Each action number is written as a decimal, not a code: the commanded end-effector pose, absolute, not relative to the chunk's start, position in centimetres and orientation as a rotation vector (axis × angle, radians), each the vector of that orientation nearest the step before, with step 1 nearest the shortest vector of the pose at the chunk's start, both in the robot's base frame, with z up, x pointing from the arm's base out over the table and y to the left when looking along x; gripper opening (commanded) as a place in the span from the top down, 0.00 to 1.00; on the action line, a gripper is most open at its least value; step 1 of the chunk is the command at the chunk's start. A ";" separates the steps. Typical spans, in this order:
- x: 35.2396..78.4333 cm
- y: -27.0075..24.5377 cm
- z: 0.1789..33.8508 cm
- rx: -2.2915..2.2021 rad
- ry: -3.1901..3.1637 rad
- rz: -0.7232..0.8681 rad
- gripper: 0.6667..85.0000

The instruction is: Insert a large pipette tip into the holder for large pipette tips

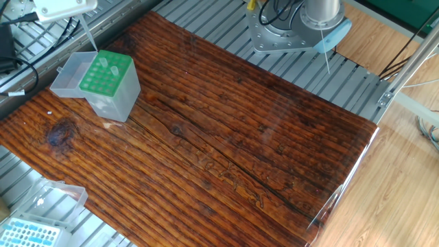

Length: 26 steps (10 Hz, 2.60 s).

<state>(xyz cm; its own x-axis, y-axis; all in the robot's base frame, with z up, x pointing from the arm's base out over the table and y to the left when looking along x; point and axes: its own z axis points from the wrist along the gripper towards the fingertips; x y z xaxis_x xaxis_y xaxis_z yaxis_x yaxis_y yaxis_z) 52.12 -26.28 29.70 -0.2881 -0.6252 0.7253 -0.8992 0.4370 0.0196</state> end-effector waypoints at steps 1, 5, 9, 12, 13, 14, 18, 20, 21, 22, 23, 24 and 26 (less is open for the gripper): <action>53.1 -25.0 28.7 1.282 -2.018 0.517 1.00; 52.9 -26.3 28.7 1.290 -1.994 0.553 1.00; 51.7 -26.5 27.5 1.307 -1.997 0.521 1.00; 50.7 -27.9 27.5 1.314 -1.986 0.533 1.00; 50.5 -28.3 27.5 1.316 -1.985 0.535 1.00; 50.4 -28.4 27.4 1.318 -1.986 0.532 1.00; 50.3 -28.1 27.1 1.316 -1.987 0.528 1.00; 50.2 -27.8 27.0 1.310 -1.989 0.528 1.00; 50.1 -27.7 26.9 1.306 -1.991 0.528 1.00; 50.0 -27.5 26.8 1.303 -1.992 0.527 1.00; 50.0 -27.5 26.8 1.302 -1.992 0.526 1.00; 49.9 -27.5 26.8 1.301 -1.992 0.525 1.00; 49.9 -27.4 26.6 1.297 -1.994 0.525 1.00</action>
<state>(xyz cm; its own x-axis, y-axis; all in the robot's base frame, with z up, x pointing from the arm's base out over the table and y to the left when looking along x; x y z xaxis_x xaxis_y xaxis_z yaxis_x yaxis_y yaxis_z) 50.01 -27.68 26.94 -0.2555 -0.6216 0.7405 -0.9100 0.4133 0.0329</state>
